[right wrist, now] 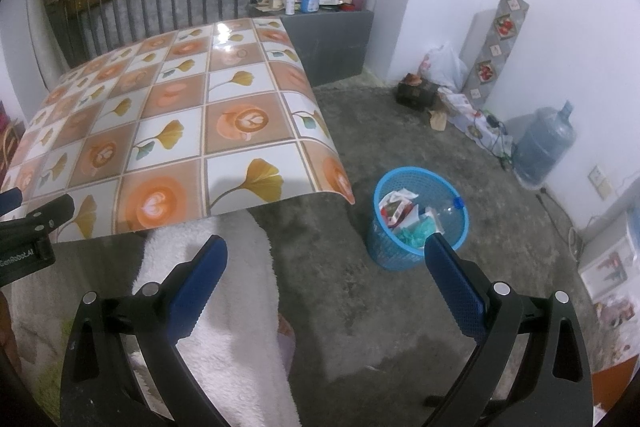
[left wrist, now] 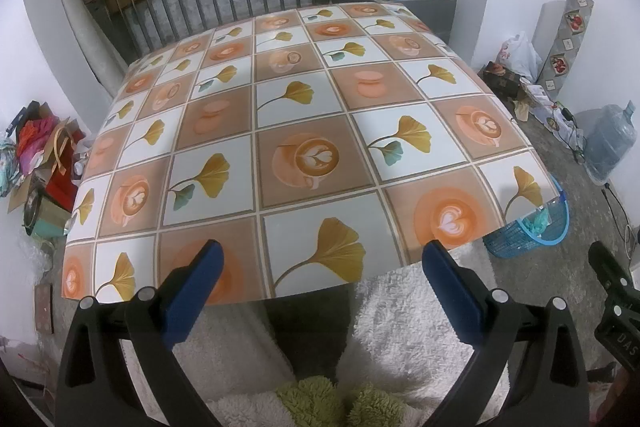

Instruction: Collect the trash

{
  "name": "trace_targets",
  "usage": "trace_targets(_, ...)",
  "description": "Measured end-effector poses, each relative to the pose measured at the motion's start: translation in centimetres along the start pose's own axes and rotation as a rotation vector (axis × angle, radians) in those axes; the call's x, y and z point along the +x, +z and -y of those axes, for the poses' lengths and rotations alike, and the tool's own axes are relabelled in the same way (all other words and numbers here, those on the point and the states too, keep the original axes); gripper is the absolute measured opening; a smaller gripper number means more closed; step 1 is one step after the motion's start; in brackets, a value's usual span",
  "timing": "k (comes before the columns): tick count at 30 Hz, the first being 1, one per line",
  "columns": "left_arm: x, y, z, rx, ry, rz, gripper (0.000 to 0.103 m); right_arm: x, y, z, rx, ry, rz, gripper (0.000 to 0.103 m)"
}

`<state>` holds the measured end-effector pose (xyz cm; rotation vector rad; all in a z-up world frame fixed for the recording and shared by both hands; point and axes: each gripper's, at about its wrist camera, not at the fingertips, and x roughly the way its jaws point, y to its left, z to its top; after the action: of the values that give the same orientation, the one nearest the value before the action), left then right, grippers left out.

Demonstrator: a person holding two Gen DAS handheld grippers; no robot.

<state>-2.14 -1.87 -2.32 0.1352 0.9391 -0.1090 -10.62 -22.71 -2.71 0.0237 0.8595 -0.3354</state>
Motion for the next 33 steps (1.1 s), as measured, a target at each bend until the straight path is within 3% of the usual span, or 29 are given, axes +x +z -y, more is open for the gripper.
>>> trace_targets(33,-0.03,0.13,-0.13,0.000,0.000,0.000,0.097,0.11,0.39,-0.51,0.002,0.000,0.005,0.095)
